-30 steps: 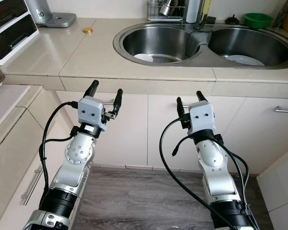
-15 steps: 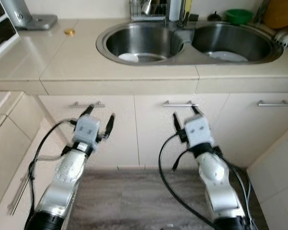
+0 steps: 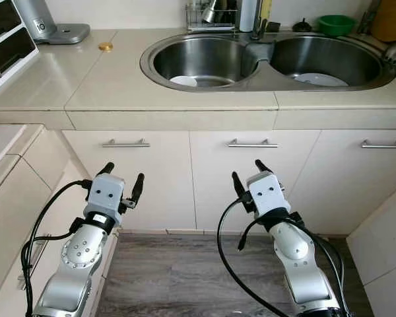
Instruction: Kitchen organization
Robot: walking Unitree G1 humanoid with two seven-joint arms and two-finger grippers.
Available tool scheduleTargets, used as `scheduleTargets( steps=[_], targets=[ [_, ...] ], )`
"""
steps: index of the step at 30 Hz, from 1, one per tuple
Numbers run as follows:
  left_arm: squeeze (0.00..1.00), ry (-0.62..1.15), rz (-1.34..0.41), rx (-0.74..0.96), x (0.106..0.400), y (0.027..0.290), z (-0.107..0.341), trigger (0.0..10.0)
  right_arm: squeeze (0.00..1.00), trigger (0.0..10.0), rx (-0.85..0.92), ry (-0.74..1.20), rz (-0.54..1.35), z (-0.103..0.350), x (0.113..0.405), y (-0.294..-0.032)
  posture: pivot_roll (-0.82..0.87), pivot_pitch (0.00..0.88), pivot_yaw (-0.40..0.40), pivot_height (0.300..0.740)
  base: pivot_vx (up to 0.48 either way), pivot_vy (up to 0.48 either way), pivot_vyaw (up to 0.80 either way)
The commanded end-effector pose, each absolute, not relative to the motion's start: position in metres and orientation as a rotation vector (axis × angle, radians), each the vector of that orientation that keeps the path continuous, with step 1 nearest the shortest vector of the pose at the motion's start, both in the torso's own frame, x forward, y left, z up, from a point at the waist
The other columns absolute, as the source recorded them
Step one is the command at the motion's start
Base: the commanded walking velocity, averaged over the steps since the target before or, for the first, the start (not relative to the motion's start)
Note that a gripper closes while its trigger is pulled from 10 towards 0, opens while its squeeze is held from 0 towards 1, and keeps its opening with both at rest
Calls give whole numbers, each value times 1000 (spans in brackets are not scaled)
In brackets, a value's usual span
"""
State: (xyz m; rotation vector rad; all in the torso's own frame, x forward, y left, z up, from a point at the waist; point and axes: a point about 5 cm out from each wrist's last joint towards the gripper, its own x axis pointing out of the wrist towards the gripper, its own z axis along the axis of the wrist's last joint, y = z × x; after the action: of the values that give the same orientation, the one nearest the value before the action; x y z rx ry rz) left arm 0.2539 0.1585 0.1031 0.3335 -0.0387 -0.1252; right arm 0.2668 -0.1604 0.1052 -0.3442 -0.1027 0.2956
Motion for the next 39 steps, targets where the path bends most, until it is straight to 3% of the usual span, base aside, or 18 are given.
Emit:
scheduleTargets(
  steps=[1,39],
  targets=[
    [0,-34,-94,335,251,161,106,10000,0,10000,-367,-113,315,108,265,-159,-89,0,26,740,0,0,0],
    [0,50,-173,259,251,154,94,10000,0,10000,-373,-44,280,100,260,-170,-93,0,18,740,0,0,0]
  ],
)
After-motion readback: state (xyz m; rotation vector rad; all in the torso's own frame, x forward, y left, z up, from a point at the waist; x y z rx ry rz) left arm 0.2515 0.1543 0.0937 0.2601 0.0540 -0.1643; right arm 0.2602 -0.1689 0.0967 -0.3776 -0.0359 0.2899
